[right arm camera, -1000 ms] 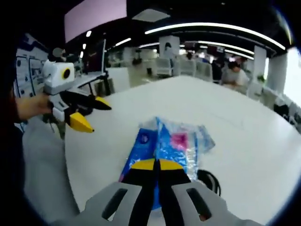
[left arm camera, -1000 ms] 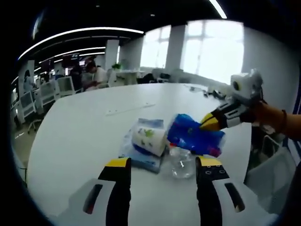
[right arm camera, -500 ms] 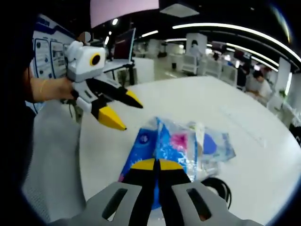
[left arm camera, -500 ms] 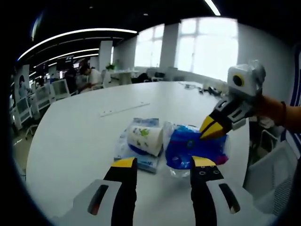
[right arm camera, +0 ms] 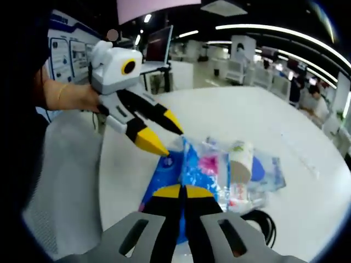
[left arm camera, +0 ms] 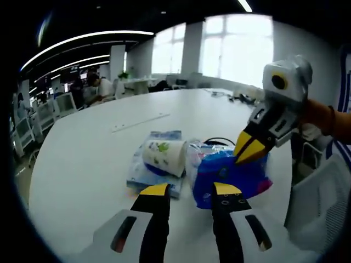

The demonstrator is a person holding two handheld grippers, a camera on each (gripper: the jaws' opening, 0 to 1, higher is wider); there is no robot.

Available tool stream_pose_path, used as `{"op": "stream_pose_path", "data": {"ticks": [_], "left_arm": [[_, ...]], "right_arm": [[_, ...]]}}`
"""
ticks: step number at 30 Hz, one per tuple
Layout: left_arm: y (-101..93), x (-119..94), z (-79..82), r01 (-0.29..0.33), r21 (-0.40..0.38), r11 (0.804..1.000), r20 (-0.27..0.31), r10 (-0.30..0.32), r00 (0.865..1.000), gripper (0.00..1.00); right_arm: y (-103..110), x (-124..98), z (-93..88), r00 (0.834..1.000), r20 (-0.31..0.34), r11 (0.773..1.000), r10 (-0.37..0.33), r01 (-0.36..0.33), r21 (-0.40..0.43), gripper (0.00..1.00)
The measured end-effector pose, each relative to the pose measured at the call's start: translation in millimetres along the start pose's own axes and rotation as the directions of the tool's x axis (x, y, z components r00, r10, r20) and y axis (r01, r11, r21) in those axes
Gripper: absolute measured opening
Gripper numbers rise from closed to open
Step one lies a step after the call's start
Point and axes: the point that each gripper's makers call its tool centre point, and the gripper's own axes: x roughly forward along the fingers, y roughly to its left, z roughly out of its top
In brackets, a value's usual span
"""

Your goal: Arrange the tabletop items into an orderly group along one side of the table until the central work area is clear of visible clutter.

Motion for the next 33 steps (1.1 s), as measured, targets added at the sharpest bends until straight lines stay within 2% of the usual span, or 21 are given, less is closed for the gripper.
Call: {"op": "stream_pose_path", "data": {"ticks": [8,13,22,30,33], "left_arm": [[0.7,4,-7.1,0.001,0.009,1.000,-0.015,-0.001,1.000,0.16],[0.6,5,-11.0,-0.001,0.014,1.000,-0.028,0.002,1.000,0.04],[0.3,6,-12.4,-0.009,-0.019,1.000,-0.030,0.009,1.000,0.01],[2.1,6,-8.7,-0.042,-0.114,0.993,-0.017,0.041,0.999,0.00],[4.8,8,-7.7,-0.073,-0.184,0.980,-0.013,0.072,0.997,0.00]], "right_arm": [[-1,1,2.8,1.000,0.007,1.000,0.006,-0.006,-0.003,0.00],[-3,1,3.2,1.000,0.009,1.000,0.003,-0.003,-0.001,0.00],[-8,0,5.2,1.000,0.016,1.000,-0.014,0.014,0.001,0.00],[-14,-1,8.4,0.999,0.032,0.999,-0.039,0.038,0.011,0.00],[-18,-1,8.7,0.998,0.036,0.998,-0.057,0.056,0.024,0.00]]}}
